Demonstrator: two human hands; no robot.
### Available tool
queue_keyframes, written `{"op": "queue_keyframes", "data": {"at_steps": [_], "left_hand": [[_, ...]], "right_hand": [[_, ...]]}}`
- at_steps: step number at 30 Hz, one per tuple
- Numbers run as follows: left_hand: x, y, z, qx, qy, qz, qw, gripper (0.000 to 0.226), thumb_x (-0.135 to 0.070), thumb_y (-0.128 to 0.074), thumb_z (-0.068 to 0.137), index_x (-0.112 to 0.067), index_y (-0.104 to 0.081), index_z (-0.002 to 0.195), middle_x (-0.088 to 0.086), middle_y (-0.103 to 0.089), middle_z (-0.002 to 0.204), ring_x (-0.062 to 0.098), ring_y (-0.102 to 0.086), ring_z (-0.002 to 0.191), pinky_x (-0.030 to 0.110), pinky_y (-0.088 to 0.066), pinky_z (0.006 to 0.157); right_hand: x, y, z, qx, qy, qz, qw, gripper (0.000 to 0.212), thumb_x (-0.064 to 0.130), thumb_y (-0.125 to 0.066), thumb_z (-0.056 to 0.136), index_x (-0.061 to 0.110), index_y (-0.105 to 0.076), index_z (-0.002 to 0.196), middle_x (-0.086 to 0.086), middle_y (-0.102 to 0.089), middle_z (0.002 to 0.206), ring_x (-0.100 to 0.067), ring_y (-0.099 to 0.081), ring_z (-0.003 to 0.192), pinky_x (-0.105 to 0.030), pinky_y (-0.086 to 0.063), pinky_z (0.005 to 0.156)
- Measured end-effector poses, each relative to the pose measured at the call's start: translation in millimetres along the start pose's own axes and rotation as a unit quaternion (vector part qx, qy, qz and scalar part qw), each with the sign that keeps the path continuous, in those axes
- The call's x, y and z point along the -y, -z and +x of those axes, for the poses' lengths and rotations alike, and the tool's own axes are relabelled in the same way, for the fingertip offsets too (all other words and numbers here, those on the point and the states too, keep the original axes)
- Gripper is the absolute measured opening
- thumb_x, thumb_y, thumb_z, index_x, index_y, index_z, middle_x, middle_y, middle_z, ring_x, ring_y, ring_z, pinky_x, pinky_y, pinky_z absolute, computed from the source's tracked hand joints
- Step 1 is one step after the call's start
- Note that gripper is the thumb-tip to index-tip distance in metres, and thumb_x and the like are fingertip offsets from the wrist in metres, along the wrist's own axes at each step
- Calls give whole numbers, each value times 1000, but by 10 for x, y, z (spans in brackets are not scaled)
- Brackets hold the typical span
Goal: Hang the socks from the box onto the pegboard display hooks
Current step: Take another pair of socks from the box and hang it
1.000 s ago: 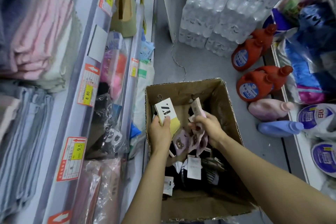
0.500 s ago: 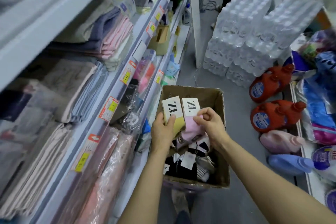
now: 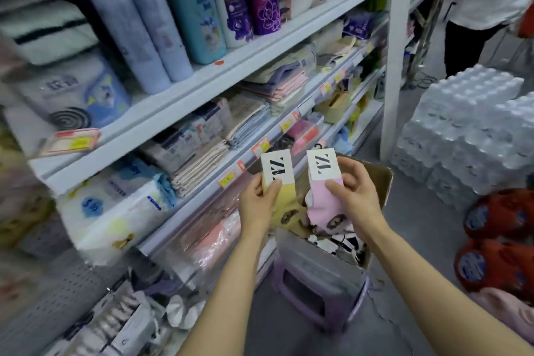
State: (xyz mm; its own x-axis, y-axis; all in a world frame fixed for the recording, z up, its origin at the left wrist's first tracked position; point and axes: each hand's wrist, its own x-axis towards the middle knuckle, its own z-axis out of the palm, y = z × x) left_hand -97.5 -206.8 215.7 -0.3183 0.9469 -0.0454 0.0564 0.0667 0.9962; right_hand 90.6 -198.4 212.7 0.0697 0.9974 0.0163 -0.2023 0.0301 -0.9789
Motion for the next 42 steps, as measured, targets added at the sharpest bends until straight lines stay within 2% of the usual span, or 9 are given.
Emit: {"op": "queue_keyframes", "data": {"at_steps": [5,9,15,19,26,30,34,38,42], "left_hand": [[-358,642,-306,-68,-32,-36,997,29,-12,-70,90,-12,-68,119,1,-75,107,18,-72,98,40,-58,88],[-619,1223,-568,-105,-74,-43,991,19,-11,-68,91,-22,-68,107,-9,-75,98,1,-71,85,19,-55,71],[-815,2229,-1095,-165,-107,-67,978,21,-10,-71,89,-22,-67,107,-20,-73,89,-5,-69,85,14,-53,71],[-866,2849,-1509,-190,-128,-58,972,23,-9,-68,91,-11,-68,114,-5,-75,101,5,-70,89,18,-55,72],[-884,3738,-2144,-254,-148,-48,955,20,-9,-70,89,-23,-71,103,-9,-77,96,8,-72,88,24,-58,75],[-945,4184,-2328,-303,-160,-50,938,22,-11,-71,88,-18,-71,110,-6,-77,100,16,-72,96,30,-59,81],[-1075,4509,-2408,-351,-174,-47,919,25,-8,-71,88,-13,-71,113,-11,-77,94,8,-72,89,22,-57,73],[-1222,4800,-2428,-388,-176,-25,904,22,-13,-73,87,-19,-72,108,-6,-77,98,16,-73,94,37,-59,83],[-1470,5085,-2465,-419,-220,-15,881,27,-14,-74,86,-18,-70,113,-7,-77,99,14,-72,95,31,-60,81]], "right_hand": [[269,-531,-303,62,28,12,998,50,-5,-64,89,17,-53,132,-3,-75,99,-13,-70,96,-30,-57,83],[427,-1048,-574,111,56,23,992,49,-5,-65,88,15,-53,132,-6,-74,105,-18,-70,100,-33,-56,83],[514,-1925,-1199,183,54,73,979,50,-7,-62,88,15,-54,132,-8,-75,97,-18,-70,91,-26,-55,73],[526,-2451,-1733,215,51,98,970,50,-10,-61,88,14,-55,131,-8,-76,95,-18,-71,87,-26,-55,69],[579,-3213,-2482,262,53,102,958,52,-10,-61,87,18,-56,130,2,-71,74,-9,-66,74,-20,-51,64],[669,-3651,-2727,298,60,125,944,51,-10,-61,87,23,-58,126,-3,-77,90,-11,-71,85,-21,-55,71],[792,-4083,-2824,348,71,135,925,52,-10,-63,86,20,-57,128,-2,-77,91,-12,-71,88,-18,-54,70],[908,-4443,-2829,386,78,147,907,54,-8,-63,87,20,-55,132,-10,-75,100,-22,-70,98,-26,-56,78],[1054,-4739,-2856,417,103,152,890,54,-5,-64,88,31,-58,128,-23,-72,97,-24,-70,94,-44,-56,83]]}}
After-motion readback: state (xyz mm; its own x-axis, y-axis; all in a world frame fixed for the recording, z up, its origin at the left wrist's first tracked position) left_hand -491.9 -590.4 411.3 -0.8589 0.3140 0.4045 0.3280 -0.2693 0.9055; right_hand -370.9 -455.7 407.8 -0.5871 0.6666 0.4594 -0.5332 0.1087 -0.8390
